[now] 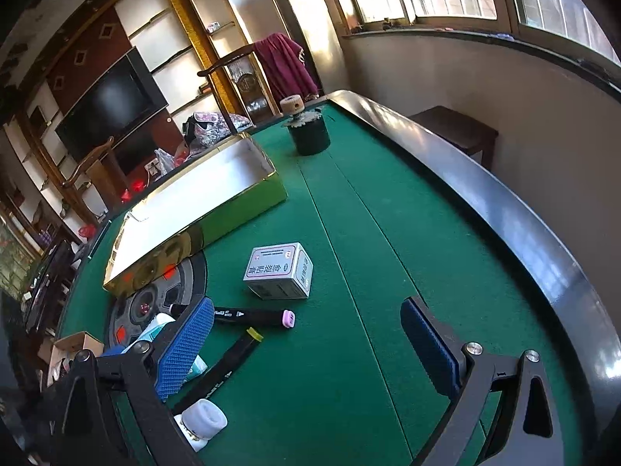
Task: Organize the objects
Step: 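Grasp the tall white bottle with the left tool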
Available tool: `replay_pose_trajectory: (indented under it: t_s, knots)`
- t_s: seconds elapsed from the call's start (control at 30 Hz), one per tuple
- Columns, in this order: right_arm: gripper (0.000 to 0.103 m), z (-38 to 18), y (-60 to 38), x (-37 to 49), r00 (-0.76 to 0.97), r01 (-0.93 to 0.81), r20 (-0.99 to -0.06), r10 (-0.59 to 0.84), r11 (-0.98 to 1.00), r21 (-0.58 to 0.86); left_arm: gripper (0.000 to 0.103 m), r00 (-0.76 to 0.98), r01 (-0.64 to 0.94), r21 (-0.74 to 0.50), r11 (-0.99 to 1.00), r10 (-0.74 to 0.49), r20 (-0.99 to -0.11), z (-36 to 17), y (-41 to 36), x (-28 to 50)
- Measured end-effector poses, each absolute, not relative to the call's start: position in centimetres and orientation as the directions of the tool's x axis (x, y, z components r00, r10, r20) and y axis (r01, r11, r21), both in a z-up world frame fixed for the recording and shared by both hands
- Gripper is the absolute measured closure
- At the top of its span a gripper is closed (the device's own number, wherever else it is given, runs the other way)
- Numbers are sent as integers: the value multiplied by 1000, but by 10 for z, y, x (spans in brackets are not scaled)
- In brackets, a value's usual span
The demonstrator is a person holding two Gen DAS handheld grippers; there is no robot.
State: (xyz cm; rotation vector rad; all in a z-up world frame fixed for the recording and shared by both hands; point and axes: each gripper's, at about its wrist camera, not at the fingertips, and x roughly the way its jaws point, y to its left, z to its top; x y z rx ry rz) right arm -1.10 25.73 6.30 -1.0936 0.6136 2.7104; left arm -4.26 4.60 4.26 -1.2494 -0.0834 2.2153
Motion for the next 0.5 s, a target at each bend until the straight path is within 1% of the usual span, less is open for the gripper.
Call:
replay_pose_trajectory:
  t_s: [0.07, 0.1, 0.17, 0.23, 0.27, 0.4, 0.47, 0.5]
  knots:
    - [4, 60, 258, -11, -711, -296, -703, -15, -900, 319, 20, -297, -526, -368, -767, 571, -765, 43, 54, -30]
    - [4, 59, 259, -13, -706, -296, -708, -21, -899, 323, 20, -295, -550, -355, -756, 573, -764, 47, 56, -25]
    - [4, 56, 261, -13, -699, -302, -715, -30, -894, 332, 20, -370, -556, -260, -789, 516, -773, 54, 56, -22]
    - [4, 54, 262, -13, -695, -305, -719, -33, -891, 336, 20, -467, -478, -165, -863, 409, -784, 55, 48, -34]
    - [4, 54, 262, -13, -693, -306, -720, -33, -891, 336, 20, -486, -433, -155, -888, 375, -789, 52, 42, -42]
    - [4, 53, 261, -13, -687, -308, -726, -31, -892, 330, 20, -476, -312, -188, -931, 325, -817, 30, 25, -65]
    - [4, 52, 260, -13, -685, -307, -728, -33, -894, 328, 27, -465, -297, -187, -937, 312, -829, 21, 22, -71]
    - [4, 52, 259, -14, -683, -305, -730, -33, -894, 327, 29, -457, -296, -178, -938, 303, -837, 17, 26, -73]
